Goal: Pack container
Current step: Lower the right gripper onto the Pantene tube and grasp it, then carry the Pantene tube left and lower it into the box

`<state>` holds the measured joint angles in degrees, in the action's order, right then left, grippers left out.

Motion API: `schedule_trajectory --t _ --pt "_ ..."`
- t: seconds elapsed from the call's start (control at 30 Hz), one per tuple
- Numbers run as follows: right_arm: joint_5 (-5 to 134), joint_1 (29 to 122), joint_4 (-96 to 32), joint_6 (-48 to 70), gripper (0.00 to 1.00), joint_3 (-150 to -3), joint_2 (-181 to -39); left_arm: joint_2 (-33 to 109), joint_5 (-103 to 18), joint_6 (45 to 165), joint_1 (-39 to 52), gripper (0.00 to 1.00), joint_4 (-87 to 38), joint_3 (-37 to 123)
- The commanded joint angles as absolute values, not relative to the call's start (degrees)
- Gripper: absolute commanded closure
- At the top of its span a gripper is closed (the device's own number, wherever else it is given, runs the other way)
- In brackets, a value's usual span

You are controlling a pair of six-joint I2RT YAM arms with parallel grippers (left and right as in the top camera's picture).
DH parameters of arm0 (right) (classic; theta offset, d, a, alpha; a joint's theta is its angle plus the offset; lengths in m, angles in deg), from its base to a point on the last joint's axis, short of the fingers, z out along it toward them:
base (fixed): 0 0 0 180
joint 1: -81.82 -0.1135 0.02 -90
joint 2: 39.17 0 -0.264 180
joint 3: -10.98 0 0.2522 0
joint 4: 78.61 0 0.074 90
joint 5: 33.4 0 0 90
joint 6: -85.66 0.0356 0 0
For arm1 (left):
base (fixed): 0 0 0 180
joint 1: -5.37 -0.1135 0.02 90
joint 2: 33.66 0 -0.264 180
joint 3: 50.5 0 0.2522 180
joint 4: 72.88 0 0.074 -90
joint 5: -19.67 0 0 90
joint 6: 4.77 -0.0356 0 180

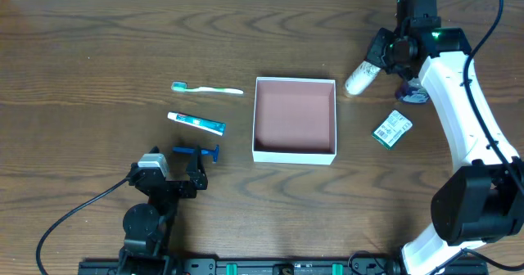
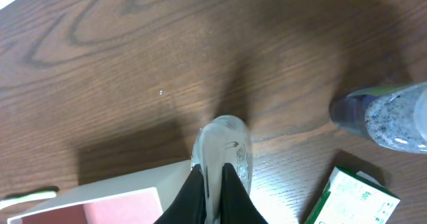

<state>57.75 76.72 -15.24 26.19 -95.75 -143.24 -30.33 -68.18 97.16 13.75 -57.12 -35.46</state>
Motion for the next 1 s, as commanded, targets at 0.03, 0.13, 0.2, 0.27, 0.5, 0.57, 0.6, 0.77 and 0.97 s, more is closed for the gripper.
schedule_trajectory --t 0.03,0.13,0.2,0.27,0.5,0.57,0.6,0.77,0.97 --pt "58.32 77.16 -13.08 24.68 0.98 -97.17 -141.43 -30.33 -69.69 96.41 13.86 0.02 -55.04 -36.51" --pt "57.79 77.18 -9.84 23.08 0.99 -100.30 -140.29 -30.33 -69.69 96.41 13.86 0.02 -55.04 -36.51" --pt "56.68 77.16 -6.43 22.32 0.98 -103.82 -139.63 -30.33 -69.69 96.41 13.86 0.02 -55.04 -36.51" --pt "56.37 77.16 -2.52 21.18 0.99 -108.23 -138.85 -30.33 -69.69 96.41 13.86 0.02 -55.04 -36.51" --pt "56.94 75.43 6.57 19.87 0.98 -119.47 -135.50 -30.33 -69.69 96.41 13.86 0.02 -55.04 -36.51" --pt "57.31 73.62 7.32 19.72 0.98 -120.41 -134.32 -30.33 -69.69 96.41 13.86 0.02 -55.04 -36.51" --pt "57.31 72.41 7.38 19.72 0.99 -120.43 -133.67 -30.33 -69.69 96.41 13.86 0.02 -55.04 -36.51" --pt "57.22 64.28 7.14 19.56 0.99 -120.41 -132.51 -30.33 -69.69 96.41 13.86 0.02 -55.04 -36.51" --pt "52.72 54.40 6.20 21.07 0.99 -119.95 -135.02 -30.33 -69.69 96.41 13.86 0.02 -55.04 -36.51"
